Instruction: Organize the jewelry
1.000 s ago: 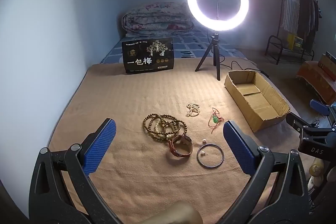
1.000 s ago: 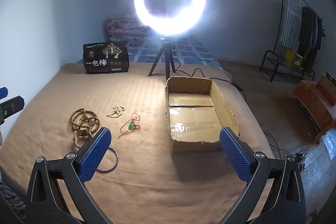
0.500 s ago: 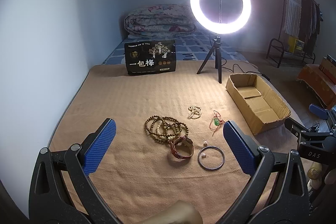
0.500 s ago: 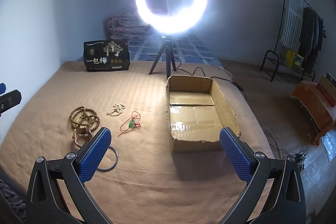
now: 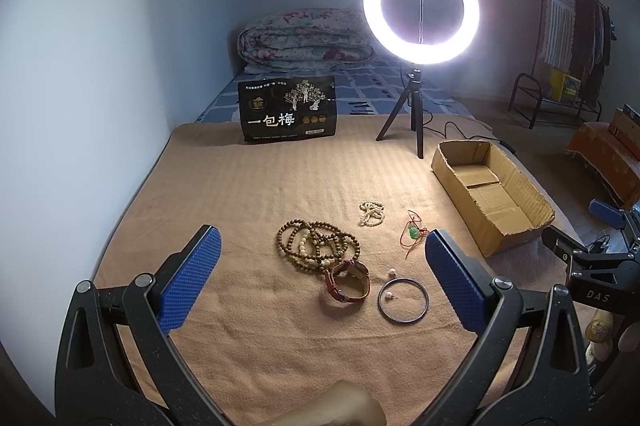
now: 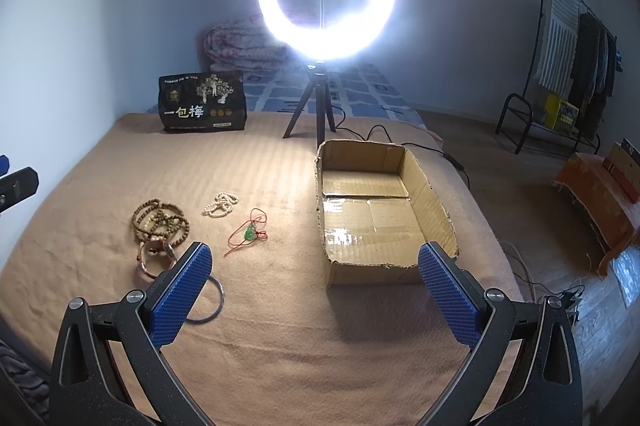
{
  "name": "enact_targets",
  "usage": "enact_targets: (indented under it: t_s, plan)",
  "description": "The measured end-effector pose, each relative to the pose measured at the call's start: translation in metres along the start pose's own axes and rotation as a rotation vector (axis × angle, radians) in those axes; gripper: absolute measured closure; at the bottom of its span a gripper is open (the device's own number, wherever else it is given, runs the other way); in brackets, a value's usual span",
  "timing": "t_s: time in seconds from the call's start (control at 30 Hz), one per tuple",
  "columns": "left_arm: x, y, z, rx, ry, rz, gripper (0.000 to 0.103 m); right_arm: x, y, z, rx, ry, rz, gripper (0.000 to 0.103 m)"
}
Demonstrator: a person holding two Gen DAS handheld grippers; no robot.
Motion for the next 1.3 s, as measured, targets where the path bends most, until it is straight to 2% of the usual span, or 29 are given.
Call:
enact_targets:
  t_s: [1.3]
  plan:
    - [-0.0009,-0.0086,-0.007,-0.009,0.005,-0.005,0.0,0.0012,-0.0027,-0.003,-0.027,0.011,-0.008,0.001]
Point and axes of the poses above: each gripper's, at about its wrist camera, not at the fingertips, and z roughly against the way its jaws point, x to its right, y to its top, the point moved 6 cm from there along -z, roughly the way its jaws point, and after that the axes turned 9 degrees about y, right-handed, at the moved point
